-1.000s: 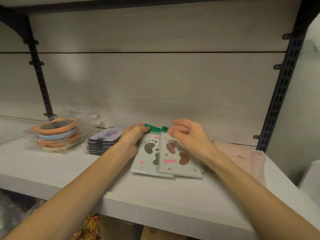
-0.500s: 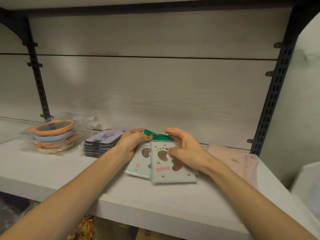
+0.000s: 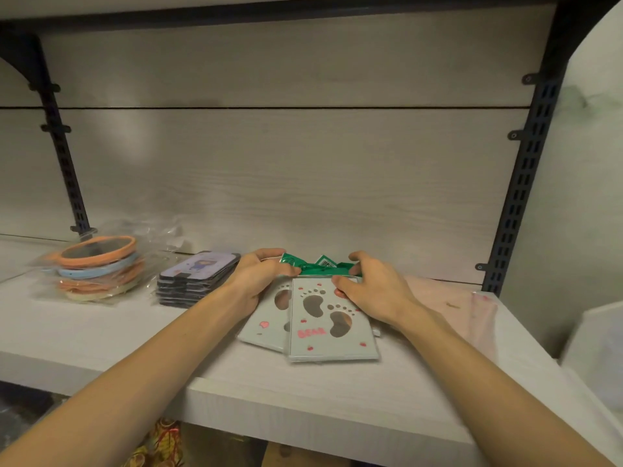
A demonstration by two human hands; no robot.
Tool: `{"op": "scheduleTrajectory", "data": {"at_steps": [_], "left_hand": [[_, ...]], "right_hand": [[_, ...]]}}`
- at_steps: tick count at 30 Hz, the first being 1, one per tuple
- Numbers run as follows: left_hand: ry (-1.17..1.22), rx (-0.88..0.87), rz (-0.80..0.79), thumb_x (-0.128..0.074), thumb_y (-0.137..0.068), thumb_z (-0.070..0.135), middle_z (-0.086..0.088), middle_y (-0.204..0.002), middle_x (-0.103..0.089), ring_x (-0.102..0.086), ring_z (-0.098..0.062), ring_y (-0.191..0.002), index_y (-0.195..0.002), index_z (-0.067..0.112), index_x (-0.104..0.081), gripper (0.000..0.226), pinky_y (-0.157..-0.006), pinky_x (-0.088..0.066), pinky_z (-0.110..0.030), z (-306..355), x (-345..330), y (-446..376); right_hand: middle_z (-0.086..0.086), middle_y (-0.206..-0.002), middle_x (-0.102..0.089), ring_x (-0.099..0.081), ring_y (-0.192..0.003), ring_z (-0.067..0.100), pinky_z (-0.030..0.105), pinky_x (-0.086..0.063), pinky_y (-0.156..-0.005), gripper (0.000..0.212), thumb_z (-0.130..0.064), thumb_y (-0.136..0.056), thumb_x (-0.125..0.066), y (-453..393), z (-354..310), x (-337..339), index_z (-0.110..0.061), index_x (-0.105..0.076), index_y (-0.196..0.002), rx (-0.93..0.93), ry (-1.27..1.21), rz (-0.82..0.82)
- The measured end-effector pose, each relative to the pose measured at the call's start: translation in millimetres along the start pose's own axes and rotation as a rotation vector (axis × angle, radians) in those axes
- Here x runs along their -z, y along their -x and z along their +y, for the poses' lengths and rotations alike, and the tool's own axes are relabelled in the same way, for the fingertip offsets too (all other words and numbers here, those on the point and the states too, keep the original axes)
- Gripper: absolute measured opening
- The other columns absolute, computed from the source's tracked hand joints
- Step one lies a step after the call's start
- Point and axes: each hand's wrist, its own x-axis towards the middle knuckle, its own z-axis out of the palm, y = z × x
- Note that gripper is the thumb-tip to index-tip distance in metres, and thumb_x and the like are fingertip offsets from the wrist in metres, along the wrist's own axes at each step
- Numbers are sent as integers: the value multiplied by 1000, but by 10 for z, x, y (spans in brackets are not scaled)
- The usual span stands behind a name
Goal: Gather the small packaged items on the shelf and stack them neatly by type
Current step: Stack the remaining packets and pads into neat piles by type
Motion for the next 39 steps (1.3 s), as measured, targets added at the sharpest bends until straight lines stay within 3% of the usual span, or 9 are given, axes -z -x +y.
{"op": "scheduleTrajectory", "data": {"at_steps": [6, 15, 17, 20, 24, 26, 30, 36, 39], "left_hand": [[-10, -44, -1, -72, -83, -3, -18, -113, -73, -73, -31, -96, -123, 12, -64, 43, -77, -60, -34, -13, -12, -25], [102, -21, 3, -70, -90, -1, -20, -108, -74, -72, -23, -81, -121, 11, -63, 34, -58, -59, -25, 19, -39, 39], [123, -22, 18, -71, -89, 0, -22, -107, -74, -73, -27, -82, -119, 11, -63, 33, -62, -61, -28, 22, -28, 37], [121, -38, 77, -71, -89, -1, -26, -110, -73, -71, -33, -89, -115, 11, -64, 29, -76, -60, -37, 7, -6, 11], [105, -78, 161, -70, -89, -1, -27, -112, -71, -69, -35, -89, -114, 9, -64, 28, -85, -60, -45, -2, 18, -19], [91, -79, 202, -70, -90, 1, -25, -112, -71, -69, -34, -88, -111, 11, -65, 24, -85, -60, -45, -2, 36, -35], [88, -72, 231, -65, -93, 1, -24, -112, -69, -66, -30, -84, -116, 8, -66, 24, -74, -58, -36, -19, 75, -65], [46, -22, 224, -61, -94, -1, -25, -114, -69, -67, -35, -96, -121, 5, -66, 28, -83, -59, -41, -66, 74, -117], [40, -12, 217, -60, -94, -1, -24, -112, -69, -67, -31, -86, -122, 5, -66, 29, -67, -56, -33, -76, 64, -122]], "right_hand": [[-2, -117, -69, -62, -112, 25, 43, -49, -98, 64, -56, -90, -60, -16, -2, 0, -20, -47, -142, -45, -144, 30], [-11, -102, -62, -63, -103, 13, 36, -57, -88, 55, -29, -87, -75, 2, -38, 12, -25, -51, -136, -11, -453, 119], [-8, -100, -63, -64, -97, 10, 22, -56, -79, 54, -15, -87, -76, 0, -60, 26, -20, -53, -135, 6, -587, 107], [2, -100, -67, -66, -87, 13, 18, -56, -72, 51, 0, -87, -71, -37, -61, 78, -15, -55, -133, -25, -790, 146], [0, -109, -70, -67, -100, 21, 39, -55, -89, 51, -24, -87, -70, -54, 72, 90, -18, -53, -134, -107, -341, 203], [2, -118, -68, -64, -107, 26, 39, -53, -88, 62, -45, -86, -68, 13, 98, 80, -18, -48, -137, -140, -41, 97], [-2, -114, -69, -64, -101, 23, 38, -52, -88, 81, -83, -74, -58, 58, 67, 47, -21, -50, -126, -157, 141, -39], [-1, -126, -66, -61, -110, 23, 39, -49, -94, 82, -74, -75, -67, 68, 50, 66, -21, -47, -135, -142, 94, -39], [0, -138, -60, -59, -119, 22, 43, -50, -98, 91, -58, -76, -78, 41, 80, 76, -22, -37, -148, -119, -37, -39]]}}
